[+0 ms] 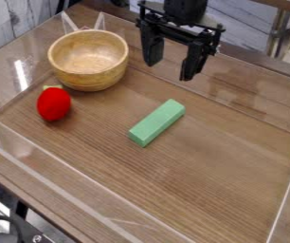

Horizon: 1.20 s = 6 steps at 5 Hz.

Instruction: Move the red fruit to the right

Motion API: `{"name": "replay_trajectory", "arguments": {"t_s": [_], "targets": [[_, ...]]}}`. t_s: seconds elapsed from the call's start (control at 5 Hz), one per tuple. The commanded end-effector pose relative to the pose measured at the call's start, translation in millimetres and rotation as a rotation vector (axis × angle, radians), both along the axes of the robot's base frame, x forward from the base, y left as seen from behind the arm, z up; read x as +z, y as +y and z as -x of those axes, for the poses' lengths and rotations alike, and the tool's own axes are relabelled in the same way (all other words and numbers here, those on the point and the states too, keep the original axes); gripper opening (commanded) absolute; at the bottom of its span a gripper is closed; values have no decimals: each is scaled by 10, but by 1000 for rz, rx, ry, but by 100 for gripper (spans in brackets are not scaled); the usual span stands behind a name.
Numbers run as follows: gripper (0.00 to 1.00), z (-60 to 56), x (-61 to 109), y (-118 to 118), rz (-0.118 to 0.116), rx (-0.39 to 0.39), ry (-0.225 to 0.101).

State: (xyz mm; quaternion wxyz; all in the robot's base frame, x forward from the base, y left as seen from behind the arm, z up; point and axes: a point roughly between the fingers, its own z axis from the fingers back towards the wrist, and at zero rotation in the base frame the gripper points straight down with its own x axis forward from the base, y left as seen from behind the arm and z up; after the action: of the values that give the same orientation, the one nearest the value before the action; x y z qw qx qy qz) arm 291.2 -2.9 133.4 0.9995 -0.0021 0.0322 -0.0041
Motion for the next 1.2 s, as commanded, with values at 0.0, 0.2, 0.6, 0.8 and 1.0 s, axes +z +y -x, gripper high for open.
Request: {"name": "replay_trajectory", "arguments": {"t_s": [0.0,0.2,0.6,0.8,1.0], "targets": [[100,92,-43,104,5,-23,10],[100,292,-90,468,8,4,-4],[100,756,-286,1299,-7,126,-66],[0,923,-452,1617,-9,225,-81],[100,900,-654,1812,1,256,-90]]}}
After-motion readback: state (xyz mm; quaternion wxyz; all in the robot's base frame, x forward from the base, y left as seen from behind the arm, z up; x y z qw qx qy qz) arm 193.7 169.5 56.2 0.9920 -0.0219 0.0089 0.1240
